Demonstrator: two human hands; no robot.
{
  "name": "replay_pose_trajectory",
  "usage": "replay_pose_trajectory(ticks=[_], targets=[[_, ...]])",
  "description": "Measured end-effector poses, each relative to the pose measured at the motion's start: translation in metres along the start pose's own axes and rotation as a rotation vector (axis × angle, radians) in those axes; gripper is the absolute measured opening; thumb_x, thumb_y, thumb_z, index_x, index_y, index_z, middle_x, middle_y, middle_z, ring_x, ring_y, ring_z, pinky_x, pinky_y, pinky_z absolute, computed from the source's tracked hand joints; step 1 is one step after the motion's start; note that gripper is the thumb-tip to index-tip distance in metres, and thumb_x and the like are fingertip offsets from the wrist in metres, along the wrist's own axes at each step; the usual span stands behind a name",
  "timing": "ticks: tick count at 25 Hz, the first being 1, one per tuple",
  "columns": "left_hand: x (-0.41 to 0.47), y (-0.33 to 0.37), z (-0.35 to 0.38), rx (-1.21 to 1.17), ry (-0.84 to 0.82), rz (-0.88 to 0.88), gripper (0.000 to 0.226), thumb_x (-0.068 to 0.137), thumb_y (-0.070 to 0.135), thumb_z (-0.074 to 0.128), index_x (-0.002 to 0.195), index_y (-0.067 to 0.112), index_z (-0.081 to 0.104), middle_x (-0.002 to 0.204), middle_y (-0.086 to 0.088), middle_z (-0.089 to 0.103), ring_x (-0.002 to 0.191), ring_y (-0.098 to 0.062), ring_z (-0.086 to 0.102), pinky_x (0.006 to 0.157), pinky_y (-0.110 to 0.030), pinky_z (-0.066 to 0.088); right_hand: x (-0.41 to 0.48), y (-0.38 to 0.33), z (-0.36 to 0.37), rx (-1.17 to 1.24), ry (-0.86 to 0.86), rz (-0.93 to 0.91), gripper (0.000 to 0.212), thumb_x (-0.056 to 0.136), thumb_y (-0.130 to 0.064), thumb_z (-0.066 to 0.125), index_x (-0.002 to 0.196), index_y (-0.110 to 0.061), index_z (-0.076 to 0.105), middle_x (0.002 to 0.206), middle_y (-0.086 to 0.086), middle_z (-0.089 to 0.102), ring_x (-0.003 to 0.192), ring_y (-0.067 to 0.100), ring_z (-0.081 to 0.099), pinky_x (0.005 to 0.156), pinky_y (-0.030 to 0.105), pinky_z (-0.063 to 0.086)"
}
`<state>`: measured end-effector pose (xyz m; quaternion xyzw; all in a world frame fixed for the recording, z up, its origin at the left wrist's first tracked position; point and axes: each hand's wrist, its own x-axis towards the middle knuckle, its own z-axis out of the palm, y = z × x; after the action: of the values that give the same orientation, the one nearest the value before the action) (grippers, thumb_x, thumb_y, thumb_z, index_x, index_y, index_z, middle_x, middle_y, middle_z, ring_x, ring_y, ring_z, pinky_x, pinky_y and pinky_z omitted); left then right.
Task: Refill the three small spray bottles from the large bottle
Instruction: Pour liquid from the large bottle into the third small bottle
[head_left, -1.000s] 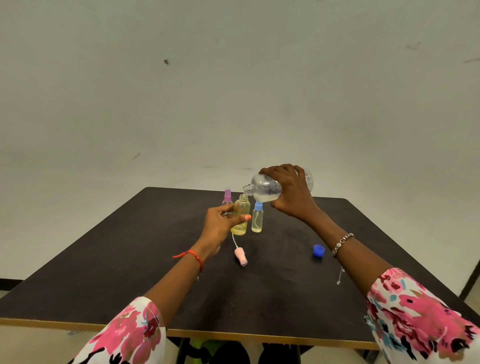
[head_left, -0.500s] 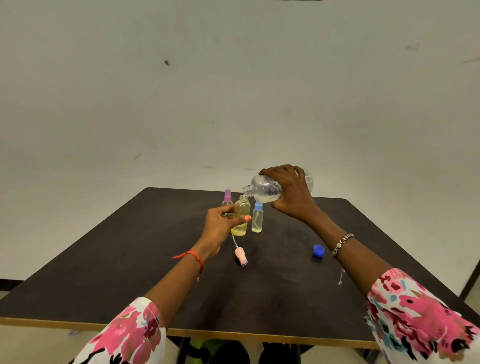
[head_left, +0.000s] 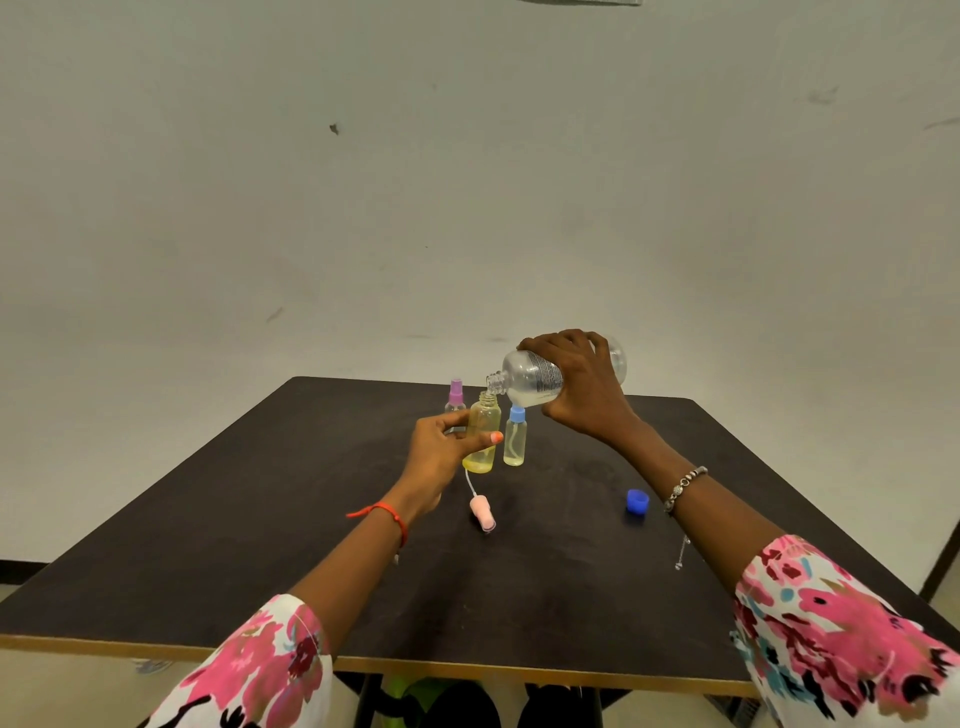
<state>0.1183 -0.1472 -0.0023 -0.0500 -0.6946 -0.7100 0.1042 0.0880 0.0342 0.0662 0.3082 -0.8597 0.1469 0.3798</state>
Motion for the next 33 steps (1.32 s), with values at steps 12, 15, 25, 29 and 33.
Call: replay_pose_trajectory(ticks=[12,15,25,29,33], targets=[[0.0011,-0.0016,0.0004,-0.01,0.006,0.014,0.045,0.066,0.009,0.077,0.11,0.01,0.064,0.099,-0.001,0.065,0.098,-0.018,0.061,0.076,-0.023,0.05,0.0002,-0.001,-0.0011,-0.019,-0.007,-0.012,0.055,0.063,-0.031,0.06,0.115,-0.015,0.059,0.112,0.005,0.066,0.109,0.03,0.053,0.098,0.045,0.027],[0.0012,-0.004,-0.0004,-0.018,-0.001,0.01,0.046,0.066,0.009,0.077,0.11,0.011,0.064,0.102,-0.003,0.065,0.098,-0.018,0.061,0.078,-0.026,0.052,-0.0004,-0.0005,-0.001,-0.01,-0.01,-0.017,0.055,0.063,-0.03,0.061,0.116,-0.015,0.059,0.113,0.006,0.065,0.109,0.031,0.053,0.099,0.045,0.026],[0.002,-0.0083,-0.0022,-0.023,-0.007,0.017,0.041,0.066,0.01,0.078,0.104,0.015,0.066,0.098,-0.001,0.067,0.098,-0.018,0.063,0.08,-0.029,0.052,-0.0012,-0.0019,0.0009,-0.021,-0.011,-0.023,0.057,0.061,-0.032,0.06,0.116,-0.015,0.059,0.113,0.006,0.066,0.108,0.031,0.054,0.099,0.046,0.027],[0.0027,-0.0088,-0.0031,-0.026,-0.007,0.014,0.044,0.066,0.009,0.077,0.108,0.013,0.064,0.098,0.0,0.067,0.098,-0.017,0.062,0.082,-0.029,0.051,-0.0003,-0.002,0.001,-0.021,-0.004,-0.028,0.057,0.062,-0.034,0.061,0.115,-0.014,0.06,0.112,0.006,0.066,0.108,0.031,0.054,0.098,0.047,0.028],[0.0017,-0.0083,-0.0036,-0.034,-0.007,0.024,0.04,0.065,0.009,0.079,0.102,0.018,0.066,0.097,-0.002,0.068,0.097,-0.017,0.063,0.08,-0.028,0.051,-0.0003,-0.0024,0.0015,-0.011,-0.011,-0.029,0.056,0.061,-0.029,0.062,0.115,-0.014,0.059,0.113,0.006,0.065,0.109,0.031,0.053,0.099,0.047,0.027]])
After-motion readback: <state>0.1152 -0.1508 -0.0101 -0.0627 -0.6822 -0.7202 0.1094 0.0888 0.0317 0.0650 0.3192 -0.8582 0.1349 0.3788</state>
